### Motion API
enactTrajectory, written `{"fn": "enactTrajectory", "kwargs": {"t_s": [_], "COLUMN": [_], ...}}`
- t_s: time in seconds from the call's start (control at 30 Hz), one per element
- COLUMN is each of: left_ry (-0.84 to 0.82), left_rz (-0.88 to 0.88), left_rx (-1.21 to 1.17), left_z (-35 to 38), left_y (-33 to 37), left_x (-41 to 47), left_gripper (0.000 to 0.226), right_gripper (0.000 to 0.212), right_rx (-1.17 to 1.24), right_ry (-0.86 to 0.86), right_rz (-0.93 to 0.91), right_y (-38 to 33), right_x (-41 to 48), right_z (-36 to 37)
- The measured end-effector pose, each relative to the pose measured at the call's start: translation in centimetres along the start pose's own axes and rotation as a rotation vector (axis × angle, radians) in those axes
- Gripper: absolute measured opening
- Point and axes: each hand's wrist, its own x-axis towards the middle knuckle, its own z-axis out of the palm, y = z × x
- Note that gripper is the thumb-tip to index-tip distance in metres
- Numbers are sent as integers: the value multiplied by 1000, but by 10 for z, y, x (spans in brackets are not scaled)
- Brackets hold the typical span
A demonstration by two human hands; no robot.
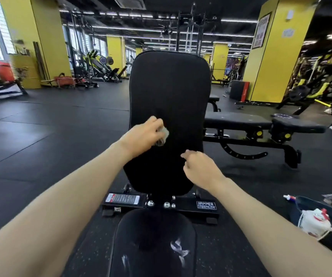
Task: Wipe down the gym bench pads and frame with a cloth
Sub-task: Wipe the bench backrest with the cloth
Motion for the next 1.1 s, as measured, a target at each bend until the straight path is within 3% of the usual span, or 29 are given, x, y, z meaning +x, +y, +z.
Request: {"fn": "enactTrajectory", "kwargs": {"t_s": [0.1,0.2,0.4,0.57,0.87,1.1], "left_ry": [290,320,308,74,274,114], "left_rz": [-384,-591,-507,-435,-426,-353], "left_rx": [-120,-152,-276,-325,-271,-187], "left_z": [-25,-18,44,64,38,85], "left_y": [-34,-41,-9,0,-30,-9], "left_x": [11,18,-42,-95,-51,-115], "left_gripper": [39,37,42,45,35,43], "right_gripper": [38,47,64,65,65,67], "right_rx": [-41,-86,-100,-100,-124,-179], "right_ry": [43,19,3,-73,-136,-183], "right_rz": [-25,-60,-96,-88,-72,-76], "right_y": [-8,-18,-29,-42,-65,-61], "right_x": [12,21,24,17,34,32], "right_z": [-5,0,26,43,50,68]}}
